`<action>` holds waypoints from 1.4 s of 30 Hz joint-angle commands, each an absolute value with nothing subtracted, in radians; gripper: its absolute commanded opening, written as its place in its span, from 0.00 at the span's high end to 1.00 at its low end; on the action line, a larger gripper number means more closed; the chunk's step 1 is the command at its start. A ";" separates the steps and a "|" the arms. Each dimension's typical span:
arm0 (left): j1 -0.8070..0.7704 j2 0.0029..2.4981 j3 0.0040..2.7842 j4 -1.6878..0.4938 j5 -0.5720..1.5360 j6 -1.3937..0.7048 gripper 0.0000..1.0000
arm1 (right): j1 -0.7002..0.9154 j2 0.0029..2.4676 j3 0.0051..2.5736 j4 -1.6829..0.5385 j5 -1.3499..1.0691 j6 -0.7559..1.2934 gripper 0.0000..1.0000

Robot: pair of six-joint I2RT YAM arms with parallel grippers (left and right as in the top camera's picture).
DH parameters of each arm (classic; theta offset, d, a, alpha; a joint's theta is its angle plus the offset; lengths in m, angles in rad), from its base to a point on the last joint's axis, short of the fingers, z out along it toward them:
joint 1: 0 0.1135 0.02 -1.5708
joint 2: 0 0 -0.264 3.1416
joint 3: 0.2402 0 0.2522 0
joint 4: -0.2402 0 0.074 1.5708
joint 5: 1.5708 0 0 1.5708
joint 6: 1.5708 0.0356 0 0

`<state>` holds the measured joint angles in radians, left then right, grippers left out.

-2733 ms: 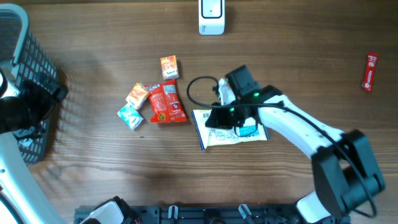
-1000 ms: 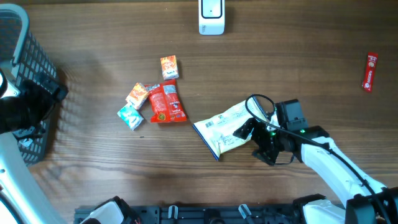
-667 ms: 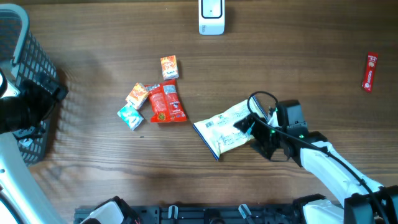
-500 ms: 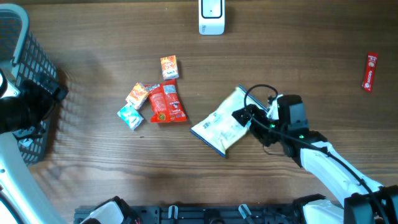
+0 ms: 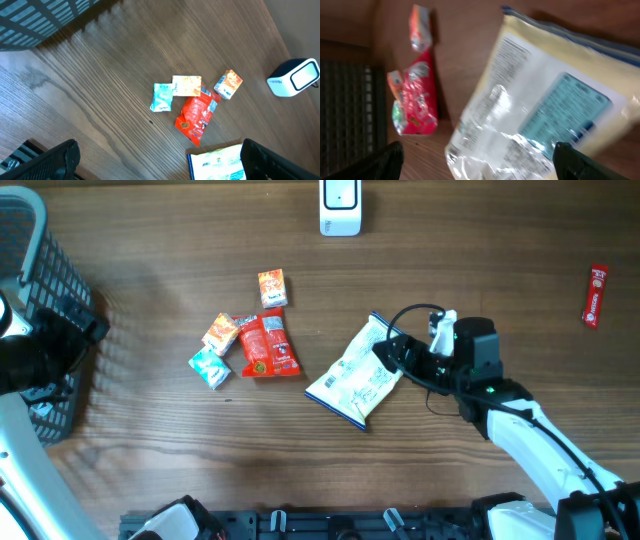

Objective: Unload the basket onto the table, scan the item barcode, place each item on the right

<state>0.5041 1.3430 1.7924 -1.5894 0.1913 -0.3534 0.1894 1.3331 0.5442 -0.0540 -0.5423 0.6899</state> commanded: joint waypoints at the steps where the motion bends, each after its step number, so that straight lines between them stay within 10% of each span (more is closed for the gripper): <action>1: 0.508 1.343 1.793 -1.587 0.189 -0.348 0.00 | 0.183 1.358 0.553 -0.167 -0.555 0.678 0.03; 24: 0.508 1.343 1.793 -1.587 0.189 -0.348 0.00 | 0.184 1.861 0.523 0.237 -0.760 1.091 0.01; 33: 0.508 1.343 1.793 -1.587 0.189 -0.348 0.00 | 0.184 1.875 0.523 0.309 -0.696 1.129 0.96; 42: 0.508 1.343 1.793 -1.587 0.189 -0.348 0.00 | 0.164 1.856 0.524 0.371 -0.781 1.086 0.96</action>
<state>0.5041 1.3430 1.7924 -1.5894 0.1913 -0.3534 0.1890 1.8301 0.5499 0.3748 -0.8036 1.0870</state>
